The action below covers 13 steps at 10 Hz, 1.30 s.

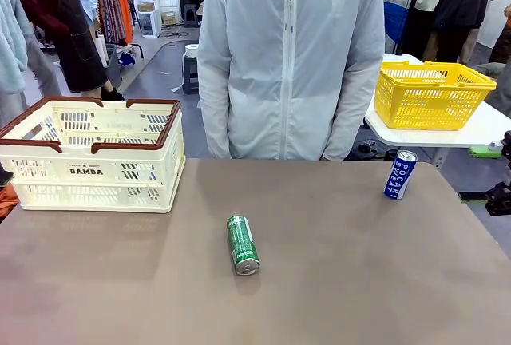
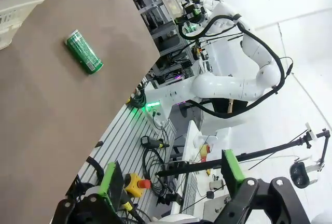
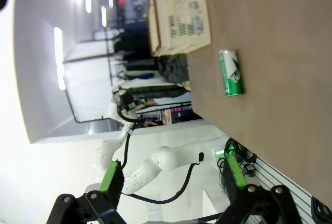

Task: Place the drinks into the Shopping basket.
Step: Pick up one drink and place it into the Shopping basket.

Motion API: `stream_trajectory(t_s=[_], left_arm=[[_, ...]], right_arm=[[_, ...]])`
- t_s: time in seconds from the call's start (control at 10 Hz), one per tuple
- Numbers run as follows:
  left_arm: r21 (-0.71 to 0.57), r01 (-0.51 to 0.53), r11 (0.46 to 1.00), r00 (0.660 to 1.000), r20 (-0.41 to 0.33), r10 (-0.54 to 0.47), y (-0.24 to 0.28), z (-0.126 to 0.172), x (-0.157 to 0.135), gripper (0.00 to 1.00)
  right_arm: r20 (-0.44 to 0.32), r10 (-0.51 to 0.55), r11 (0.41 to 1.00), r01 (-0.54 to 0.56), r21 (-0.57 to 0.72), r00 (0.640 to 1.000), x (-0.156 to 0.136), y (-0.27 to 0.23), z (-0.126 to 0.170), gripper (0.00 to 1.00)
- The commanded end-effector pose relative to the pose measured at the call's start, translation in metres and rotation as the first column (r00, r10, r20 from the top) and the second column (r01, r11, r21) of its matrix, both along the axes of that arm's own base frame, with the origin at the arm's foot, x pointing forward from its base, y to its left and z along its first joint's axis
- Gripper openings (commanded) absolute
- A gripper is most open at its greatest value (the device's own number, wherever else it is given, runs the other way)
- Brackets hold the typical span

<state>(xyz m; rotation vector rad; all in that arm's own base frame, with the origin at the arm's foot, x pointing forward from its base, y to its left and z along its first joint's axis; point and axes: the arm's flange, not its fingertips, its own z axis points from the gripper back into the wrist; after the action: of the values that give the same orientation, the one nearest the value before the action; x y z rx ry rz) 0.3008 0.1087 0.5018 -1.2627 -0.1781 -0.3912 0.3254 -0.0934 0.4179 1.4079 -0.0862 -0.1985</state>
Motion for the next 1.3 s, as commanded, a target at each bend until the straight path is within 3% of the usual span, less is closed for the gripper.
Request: stream_trajectory(t_s=[0.0, 0.3, 0.4, 0.5, 0.7, 0.9, 1.0, 1.1, 1.2], left_arm=[[-0.006, 0.012, 1.0, 1.0, 0.014, -0.012, 0.003, 0.0, -0.003, 1.0], [0.0, 0.0, 1.0, 1.0, 0.0, 0.0, 0.0, 0.0, 0.0, 1.0], [0.095, -0.062, 0.994, 0.989, -0.128, 0.073, -0.047, 0.024, -0.001, 1.0], [0.208, -0.073, 0.975, 0.977, -0.183, 0.113, -0.097, 0.047, -0.002, 1.0], [0.425, -0.011, 0.905, 0.978, -0.184, 0.098, -0.197, 0.076, 0.008, 1.0], [0.631, -0.089, 0.77, 0.967, -0.131, 0.22, -0.29, 0.08, 0.016, 1.0], [0.726, -0.24, 0.645, 0.933, -0.013, 0.361, -0.34, 0.073, 0.02, 1.0], [0.78, -0.242, 0.577, 0.946, 0.058, 0.319, -0.376, 0.062, 0.017, 1.0], [0.809, -0.334, 0.483, 0.913, 0.151, 0.379, -0.403, 0.045, 0.015, 1.0]], right_arm=[[0.016, -0.006, 1.0, 0.006, 0.013, 1.0, 0.002, 0.0, 0.003, 1.0], [0.016, -0.006, 1.0, 0.006, 0.013, 1.0, 0.002, 0.0, 0.003, 1.0], [0.016, -0.006, 1.0, 0.006, 0.013, 1.0, 0.002, 0.0, 0.003, 1.0], [0.016, -0.006, 1.0, 0.006, 0.013, 1.0, 0.002, 0.0, 0.003, 1.0], [0.016, -0.006, 1.0, 0.006, 0.013, 1.0, 0.002, 0.0, 0.003, 1.0], [0.016, -0.006, 1.0, 0.006, 0.013, 1.0, 0.002, 0.0, 0.003, 1.0], [0.016, -0.006, 1.0, 0.006, 0.013, 1.0, 0.002, 0.0, 0.003, 1.0], [0.016, -0.006, 1.0, 0.006, 0.013, 1.0, 0.002, 0.0, 0.003, 1.0], [0.016, -0.006, 1.0, 0.006, 0.013, 1.0, 0.002, 0.0, 0.003, 1.0]])
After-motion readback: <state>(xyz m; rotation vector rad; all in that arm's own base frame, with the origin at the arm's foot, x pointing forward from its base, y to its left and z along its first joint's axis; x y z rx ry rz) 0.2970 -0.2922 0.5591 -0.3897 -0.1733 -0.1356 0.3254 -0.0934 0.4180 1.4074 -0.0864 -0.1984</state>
